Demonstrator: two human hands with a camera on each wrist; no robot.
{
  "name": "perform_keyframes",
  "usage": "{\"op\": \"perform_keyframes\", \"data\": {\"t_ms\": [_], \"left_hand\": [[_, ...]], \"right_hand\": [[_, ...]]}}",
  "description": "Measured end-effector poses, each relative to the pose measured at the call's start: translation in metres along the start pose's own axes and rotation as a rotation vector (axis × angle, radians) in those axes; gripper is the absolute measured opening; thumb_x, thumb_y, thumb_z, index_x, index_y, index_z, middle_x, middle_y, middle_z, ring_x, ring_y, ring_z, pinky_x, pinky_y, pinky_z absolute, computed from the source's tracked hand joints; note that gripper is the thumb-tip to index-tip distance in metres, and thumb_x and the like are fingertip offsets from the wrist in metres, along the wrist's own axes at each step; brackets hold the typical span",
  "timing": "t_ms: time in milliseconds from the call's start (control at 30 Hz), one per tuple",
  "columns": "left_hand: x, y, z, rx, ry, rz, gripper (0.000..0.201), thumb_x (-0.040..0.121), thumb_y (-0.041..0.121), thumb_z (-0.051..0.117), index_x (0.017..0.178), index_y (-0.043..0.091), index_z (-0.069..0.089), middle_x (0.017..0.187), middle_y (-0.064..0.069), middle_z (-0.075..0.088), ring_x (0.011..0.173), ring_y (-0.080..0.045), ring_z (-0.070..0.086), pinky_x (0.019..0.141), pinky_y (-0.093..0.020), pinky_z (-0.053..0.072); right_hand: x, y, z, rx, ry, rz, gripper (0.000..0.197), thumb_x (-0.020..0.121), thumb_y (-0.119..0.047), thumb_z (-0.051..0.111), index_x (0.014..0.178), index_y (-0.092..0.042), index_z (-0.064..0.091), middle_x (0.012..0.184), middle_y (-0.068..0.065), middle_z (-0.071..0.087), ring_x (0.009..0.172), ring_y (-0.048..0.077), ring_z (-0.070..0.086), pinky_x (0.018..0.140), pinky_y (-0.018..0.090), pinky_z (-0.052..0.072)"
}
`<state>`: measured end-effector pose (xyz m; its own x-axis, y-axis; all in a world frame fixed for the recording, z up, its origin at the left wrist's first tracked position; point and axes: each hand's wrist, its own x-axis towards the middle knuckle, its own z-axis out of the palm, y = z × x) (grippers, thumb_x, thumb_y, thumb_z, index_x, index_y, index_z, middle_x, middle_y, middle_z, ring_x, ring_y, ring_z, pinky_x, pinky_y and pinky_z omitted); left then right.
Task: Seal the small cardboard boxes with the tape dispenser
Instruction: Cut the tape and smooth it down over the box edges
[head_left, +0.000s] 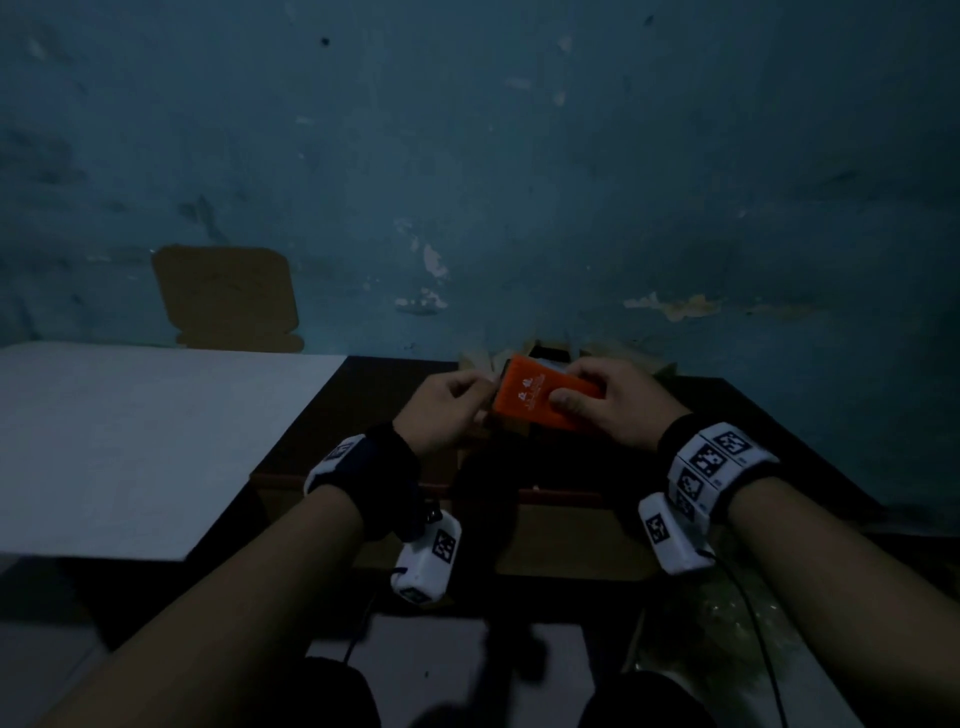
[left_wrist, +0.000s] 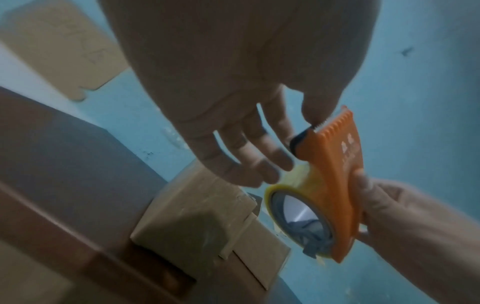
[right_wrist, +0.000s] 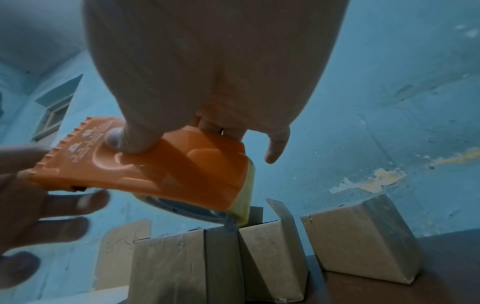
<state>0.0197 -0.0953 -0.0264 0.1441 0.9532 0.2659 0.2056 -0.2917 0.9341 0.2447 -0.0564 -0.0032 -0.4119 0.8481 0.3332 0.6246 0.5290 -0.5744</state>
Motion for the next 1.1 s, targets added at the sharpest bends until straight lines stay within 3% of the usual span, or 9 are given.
{"op": "perform_keyframes", "data": {"t_ms": [133,267,433,600,767,833,967,1033,1100], "left_hand": [[-0.003,-0.002,0.000,-0.064,0.034,-0.026,0.032,0.099,0.031,0.048,0.112,0.007,0.065,0.069,0.001,0.067,0.066,-0.014,0.064,0.067,-0.032,0.054],[0.000,-0.005,-0.001,-0.082,-0.012,-0.095,0.031,0.098,0.034,0.051,0.106,0.007,0.064,0.075,-0.004,0.067,0.068,-0.016,0.064,0.069,-0.032,0.052],[0.002,0.002,0.005,-0.185,-0.031,-0.117,0.023,0.101,0.027,0.044,0.087,0.015,0.057,0.052,0.012,0.059,0.051,-0.002,0.057,0.057,-0.025,0.046],[0.002,0.008,0.013,-0.350,0.058,-0.164,0.018,0.099,0.023,0.044,0.096,0.012,0.058,0.082,-0.004,0.060,0.072,-0.013,0.058,0.062,-0.027,0.042],[0.001,0.003,0.014,-0.568,-0.003,-0.202,0.020,0.094,0.029,0.052,0.082,0.013,0.048,0.063,-0.006,0.041,0.049,-0.013,0.043,0.048,-0.025,0.031],[-0.001,0.005,0.016,-0.572,-0.033,-0.194,0.024,0.092,0.033,0.056,0.085,0.013,0.047,0.061,-0.006,0.037,0.046,-0.012,0.041,0.044,-0.022,0.031],[-0.006,0.006,0.013,-0.449,-0.114,-0.199,0.032,0.090,0.043,0.056,0.082,0.013,0.054,0.060,-0.005,0.043,0.049,-0.014,0.040,0.048,-0.023,0.031],[-0.006,0.002,0.008,-0.417,-0.135,-0.181,0.035,0.084,0.047,0.059,0.090,0.013,0.057,0.062,-0.003,0.048,0.052,-0.016,0.042,0.052,-0.026,0.031],[-0.007,0.000,0.004,-0.408,-0.121,-0.178,0.029,0.087,0.042,0.060,0.089,0.014,0.057,0.061,0.000,0.053,0.054,-0.015,0.048,0.055,-0.029,0.036]], "right_hand": [[-0.004,-0.001,0.001,0.020,-0.027,-0.025,0.047,0.076,-0.055,0.060,0.105,-0.018,0.065,0.101,-0.001,0.067,0.091,0.012,0.064,0.081,0.035,0.055],[-0.007,0.002,0.001,0.057,-0.061,-0.037,0.049,0.075,-0.057,0.060,0.107,-0.019,0.064,0.104,-0.002,0.066,0.093,0.010,0.064,0.081,0.031,0.054],[-0.010,0.004,0.000,0.114,-0.088,-0.036,0.046,0.075,-0.055,0.061,0.104,-0.019,0.065,0.103,-0.003,0.067,0.092,0.009,0.065,0.078,0.027,0.053],[-0.011,0.004,-0.003,0.173,-0.113,0.000,0.040,0.076,-0.054,0.060,0.103,-0.025,0.065,0.102,-0.005,0.067,0.090,0.007,0.066,0.073,0.022,0.049],[-0.013,-0.002,-0.006,0.211,-0.137,-0.002,0.038,0.076,-0.051,0.061,0.101,-0.024,0.064,0.100,-0.005,0.068,0.084,0.001,0.066,0.067,0.015,0.050],[-0.013,-0.003,-0.007,0.215,-0.139,0.000,0.038,0.076,-0.051,0.061,0.102,-0.023,0.065,0.100,-0.005,0.068,0.083,0.002,0.067,0.068,0.016,0.050],[-0.016,-0.003,-0.007,0.209,-0.150,-0.001,0.034,0.079,-0.047,0.063,0.103,-0.022,0.066,0.101,-0.007,0.068,0.085,0.000,0.066,0.070,0.015,0.051],[-0.017,-0.003,-0.006,0.210,-0.152,-0.003,0.036,0.078,-0.048,0.063,0.103,-0.022,0.066,0.101,-0.007,0.068,0.087,0.001,0.066,0.072,0.017,0.051],[-0.017,-0.002,-0.005,0.196,-0.155,0.001,0.037,0.077,-0.050,0.063,0.102,-0.024,0.067,0.100,-0.007,0.069,0.087,0.002,0.066,0.072,0.018,0.049]]}}
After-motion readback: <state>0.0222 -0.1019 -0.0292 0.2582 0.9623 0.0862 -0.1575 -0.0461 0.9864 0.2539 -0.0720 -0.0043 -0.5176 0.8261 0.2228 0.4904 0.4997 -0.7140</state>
